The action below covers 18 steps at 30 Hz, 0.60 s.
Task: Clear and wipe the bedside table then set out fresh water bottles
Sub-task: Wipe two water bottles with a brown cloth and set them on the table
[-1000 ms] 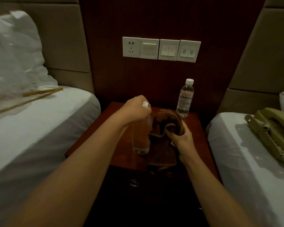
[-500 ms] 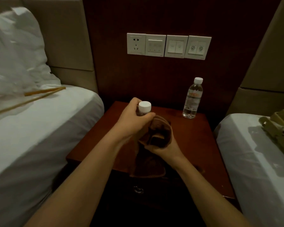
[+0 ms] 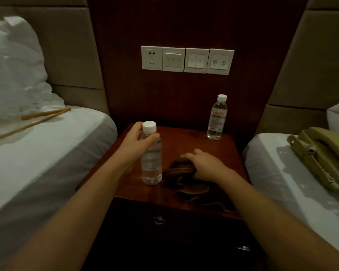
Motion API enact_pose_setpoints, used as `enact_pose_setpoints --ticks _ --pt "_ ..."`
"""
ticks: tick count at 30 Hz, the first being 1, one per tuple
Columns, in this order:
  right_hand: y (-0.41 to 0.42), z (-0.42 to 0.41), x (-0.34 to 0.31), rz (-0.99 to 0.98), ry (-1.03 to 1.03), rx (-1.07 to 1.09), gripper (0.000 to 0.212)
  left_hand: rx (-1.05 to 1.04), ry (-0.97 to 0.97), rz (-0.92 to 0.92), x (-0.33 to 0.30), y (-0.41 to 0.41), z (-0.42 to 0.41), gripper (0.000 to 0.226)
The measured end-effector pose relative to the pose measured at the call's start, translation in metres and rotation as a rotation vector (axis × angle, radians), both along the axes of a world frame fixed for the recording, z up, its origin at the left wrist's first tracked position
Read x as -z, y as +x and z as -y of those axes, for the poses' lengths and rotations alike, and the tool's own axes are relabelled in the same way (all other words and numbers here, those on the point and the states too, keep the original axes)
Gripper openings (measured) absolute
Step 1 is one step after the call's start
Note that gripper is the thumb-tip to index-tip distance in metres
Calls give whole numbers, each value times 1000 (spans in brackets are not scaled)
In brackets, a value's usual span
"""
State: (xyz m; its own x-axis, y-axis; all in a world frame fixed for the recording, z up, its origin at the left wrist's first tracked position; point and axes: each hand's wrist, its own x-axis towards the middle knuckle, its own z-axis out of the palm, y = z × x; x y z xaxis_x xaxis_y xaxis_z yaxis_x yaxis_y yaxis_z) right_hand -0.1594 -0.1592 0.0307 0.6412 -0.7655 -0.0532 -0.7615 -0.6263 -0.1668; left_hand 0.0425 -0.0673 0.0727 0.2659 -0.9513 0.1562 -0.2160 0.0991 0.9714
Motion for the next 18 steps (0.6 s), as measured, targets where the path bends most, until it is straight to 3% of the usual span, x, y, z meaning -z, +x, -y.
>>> enact_pose_setpoints --ticks 3,5,6,10,18 --pt "-33 6 -2 47 -10 142 94 -58 -33 -21 19 -10 -17 92" --pt "-49 4 5 107 1 183 104 -104 27 54 40 -17 -22 117" --pt "-53 1 11 98 5 177 101 -135 57 76 50 -20 -20 119" --pt "-55 -3 34 78 -1 148 76 -276 15 84 65 -31 0 89" --pt "-58 5 42 235 15 143 64 -257 -80 74 52 -62 108 87"
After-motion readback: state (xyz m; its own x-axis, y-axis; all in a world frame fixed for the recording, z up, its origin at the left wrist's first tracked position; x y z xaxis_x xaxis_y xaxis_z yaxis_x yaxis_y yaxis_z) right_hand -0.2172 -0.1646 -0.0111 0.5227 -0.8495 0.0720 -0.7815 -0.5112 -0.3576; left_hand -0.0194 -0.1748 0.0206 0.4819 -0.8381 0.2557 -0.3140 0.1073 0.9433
